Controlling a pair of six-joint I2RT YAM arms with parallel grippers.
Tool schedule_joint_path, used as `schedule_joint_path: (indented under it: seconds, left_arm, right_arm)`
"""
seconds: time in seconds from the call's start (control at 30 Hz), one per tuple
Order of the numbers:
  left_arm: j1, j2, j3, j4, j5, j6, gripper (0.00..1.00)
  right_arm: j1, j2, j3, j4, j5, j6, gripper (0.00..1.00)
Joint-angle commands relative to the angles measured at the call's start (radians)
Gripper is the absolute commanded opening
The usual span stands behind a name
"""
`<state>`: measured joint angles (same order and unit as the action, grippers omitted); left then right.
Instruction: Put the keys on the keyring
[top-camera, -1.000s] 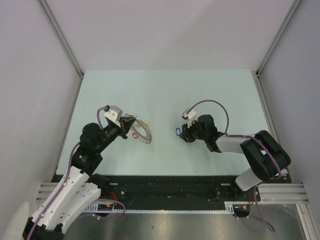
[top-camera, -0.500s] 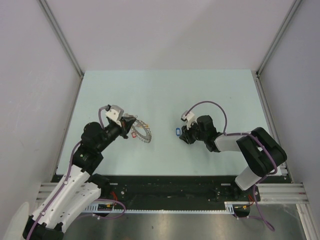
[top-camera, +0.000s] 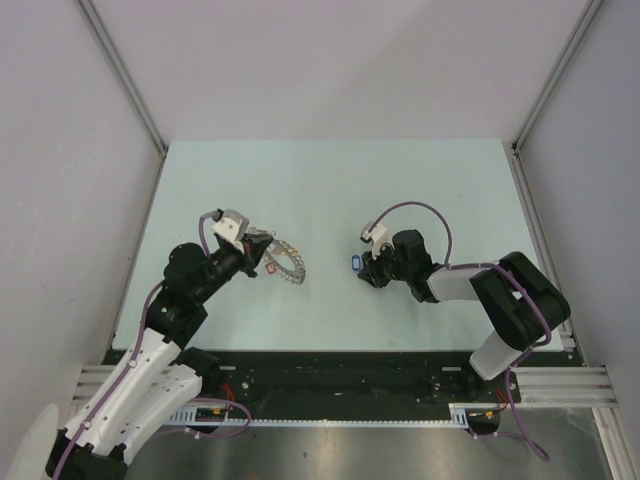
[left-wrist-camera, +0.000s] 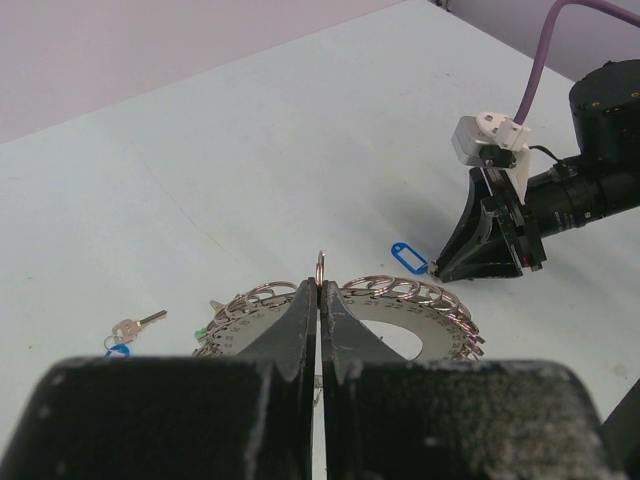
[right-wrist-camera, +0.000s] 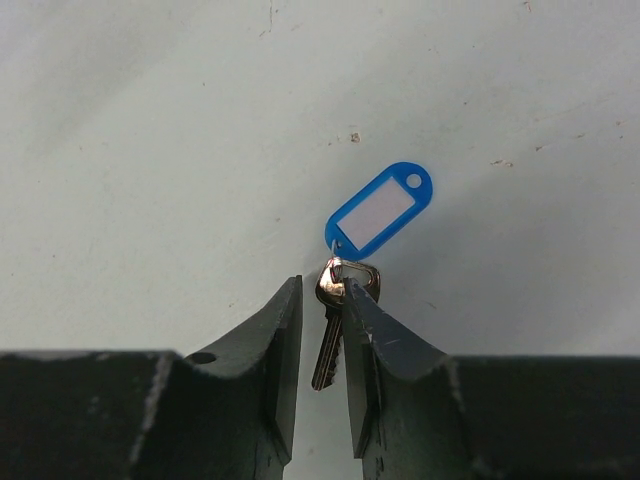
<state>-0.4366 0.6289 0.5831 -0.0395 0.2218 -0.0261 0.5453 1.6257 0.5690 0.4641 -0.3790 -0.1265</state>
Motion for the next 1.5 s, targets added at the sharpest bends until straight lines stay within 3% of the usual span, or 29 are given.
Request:
schedule_joint_path:
  seconds: [0.0,0.8,1.07,1.3,1.47]
  left_arm:
    - [-0.005,-0.003,0.006,0.064,0.022,0.002,0.00]
    - [-0.005,0.005,0.007,0.061,0.021,-0.005,0.01]
    - [-0.005,0.005,0.011,0.059,0.024,-0.001,0.00]
    - [-0.005,0.003,0.011,0.061,0.036,0.000,0.00]
    - [-0.005,-0.001,0.011,0.066,0.044,0.000,0.00]
  right_arm:
    - [-0.004,0.010,0.034,0.036,-0.009,-0.018,0.27]
    - [-0.010,0.026,0.043,0.070,-0.001,-0.010,0.26]
    - [-0.008,0.048,0.065,0.051,-0.012,-0.021,0.16]
    - [-0.010,0.030,0.065,0.031,-0.015,-0.027,0.00]
    - [-0.008,-0.050,0.066,-0.028,-0.020,-0.035,0.00]
